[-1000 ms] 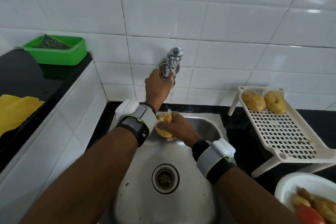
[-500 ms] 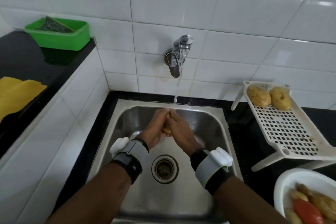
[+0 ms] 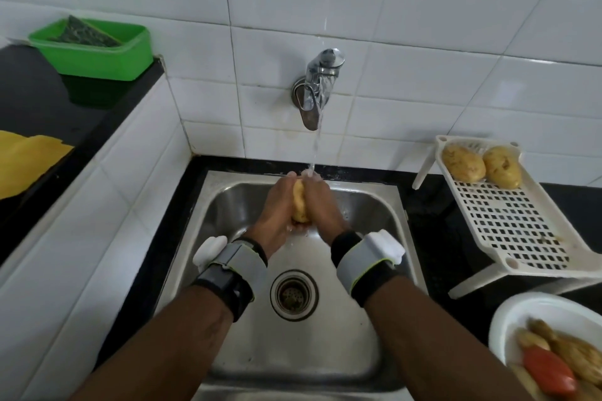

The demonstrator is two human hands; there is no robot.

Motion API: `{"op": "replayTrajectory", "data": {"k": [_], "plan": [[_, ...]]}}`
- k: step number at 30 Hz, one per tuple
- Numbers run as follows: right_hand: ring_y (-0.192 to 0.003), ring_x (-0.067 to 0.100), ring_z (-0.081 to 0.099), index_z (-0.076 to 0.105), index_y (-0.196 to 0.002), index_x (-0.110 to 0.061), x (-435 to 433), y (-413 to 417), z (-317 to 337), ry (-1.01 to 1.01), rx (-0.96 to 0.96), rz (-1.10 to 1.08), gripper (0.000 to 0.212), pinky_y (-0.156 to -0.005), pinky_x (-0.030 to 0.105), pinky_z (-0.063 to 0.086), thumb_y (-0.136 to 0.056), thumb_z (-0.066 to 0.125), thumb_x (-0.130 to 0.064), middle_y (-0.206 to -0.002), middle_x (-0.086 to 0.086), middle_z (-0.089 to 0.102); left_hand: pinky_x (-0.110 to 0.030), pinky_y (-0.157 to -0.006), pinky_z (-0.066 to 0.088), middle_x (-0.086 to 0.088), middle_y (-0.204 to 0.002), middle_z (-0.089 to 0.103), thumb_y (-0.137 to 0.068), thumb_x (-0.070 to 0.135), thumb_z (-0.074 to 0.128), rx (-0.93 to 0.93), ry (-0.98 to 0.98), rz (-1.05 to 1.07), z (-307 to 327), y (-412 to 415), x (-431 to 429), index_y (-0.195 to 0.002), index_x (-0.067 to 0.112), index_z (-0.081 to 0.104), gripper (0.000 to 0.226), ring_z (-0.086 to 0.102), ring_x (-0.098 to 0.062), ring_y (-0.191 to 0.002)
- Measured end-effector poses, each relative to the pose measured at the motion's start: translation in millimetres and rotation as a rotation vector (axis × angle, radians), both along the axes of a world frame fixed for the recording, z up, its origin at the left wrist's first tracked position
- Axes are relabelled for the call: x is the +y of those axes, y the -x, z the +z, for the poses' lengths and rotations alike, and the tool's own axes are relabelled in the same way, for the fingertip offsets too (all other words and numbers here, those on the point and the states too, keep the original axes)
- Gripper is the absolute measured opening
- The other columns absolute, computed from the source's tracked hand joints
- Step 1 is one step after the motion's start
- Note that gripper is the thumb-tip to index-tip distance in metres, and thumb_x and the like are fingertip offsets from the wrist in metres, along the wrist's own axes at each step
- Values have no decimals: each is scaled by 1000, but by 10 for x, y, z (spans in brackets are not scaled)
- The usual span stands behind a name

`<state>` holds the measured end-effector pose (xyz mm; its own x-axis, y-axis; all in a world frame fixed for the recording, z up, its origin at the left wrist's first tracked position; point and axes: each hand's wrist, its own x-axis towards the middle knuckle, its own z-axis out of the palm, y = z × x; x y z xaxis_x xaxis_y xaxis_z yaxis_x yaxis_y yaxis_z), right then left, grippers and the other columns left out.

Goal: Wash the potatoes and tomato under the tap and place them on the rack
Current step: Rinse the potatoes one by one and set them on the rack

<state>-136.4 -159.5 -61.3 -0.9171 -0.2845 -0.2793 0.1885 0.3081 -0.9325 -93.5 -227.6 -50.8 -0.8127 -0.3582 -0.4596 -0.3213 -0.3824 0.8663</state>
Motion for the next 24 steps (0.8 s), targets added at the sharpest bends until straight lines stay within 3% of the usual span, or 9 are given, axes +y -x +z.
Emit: {"op": "replayTrajectory", "data": {"k": [3,7,9,12,14,16,18,20,24], "plan": [[-99,20,54,53,-112,-9,-13,-261,-24,-13,344,28,30,-85,30,44,-104,34,-30,-108,8,57,-26,-59,50,-6,-82,71,-98,39,44,-8,-86,54,24,16,-30,-89,15,67,34,67,-18,-73],[-110,10,45,42,-134,-8,57,-363,-50,-62,385,-52,40,-87,7,37,-102,43,-33,-130,4,44,-31,-72,56,-11,-94,74,-93,49,55,-41,-163,96,-29,32,-16,-105,9,69,44,71,-22,-85],[-106,13,51,46,-124,-12,63,-332,-43,-23,339,-129,33,-86,14,42,-101,46,-36,-122,4,50,-31,-67,57,-12,-103,71,-92,50,56,-26,-133,132,-52,36,49,-114,9,64,47,70,-23,-89],[-83,14,57,47,-102,-10,132,-228,9,23,288,-194,27,-64,13,41,-104,37,-35,-91,1,57,-37,-63,57,-10,-106,65,-96,48,48,27,188,70,-58,5,117,-115,14,58,40,65,-24,-92],[-84,21,55,50,-99,-7,179,-166,98,-121,301,-98,29,-67,24,41,-105,29,-27,-87,4,57,-38,-72,56,-7,-88,64,-101,45,39,53,372,38,6,-36,102,-99,11,62,41,64,-23,-84],[-88,27,59,54,-97,-7,211,-128,202,-234,257,15,37,-76,35,46,-105,23,-26,-95,12,62,-26,-61,47,-2,-73,59,-104,42,32,50,582,-11,66,-56,58,-88,10,61,46,58,-15,-69],[-65,26,65,55,-87,-8,234,-139,288,-127,18,85,50,-58,34,53,-105,20,-39,-80,18,67,-28,-60,45,-3,-74,60,-104,43,28,114,838,-83,59,-56,-9,-83,14,60,48,57,-13,-67],[-44,18,55,58,-78,-9,259,-154,328,65,-256,146,64,-39,22,43,-102,21,-55,-58,12,62,-36,-70,50,-4,-85,61,-103,47,26,212,1074,-166,24,-65,-85,-87,20,59,46,59,-17,-74],[-46,15,53,61,-87,-13,245,-101,277,262,-374,54,59,-39,20,40,-96,33,-64,-63,7,59,-33,-71,47,1,-100,53,-103,48,28,324,1232,-288,25,-49,-80,-104,21,58,41,58,-15,-83]]}}
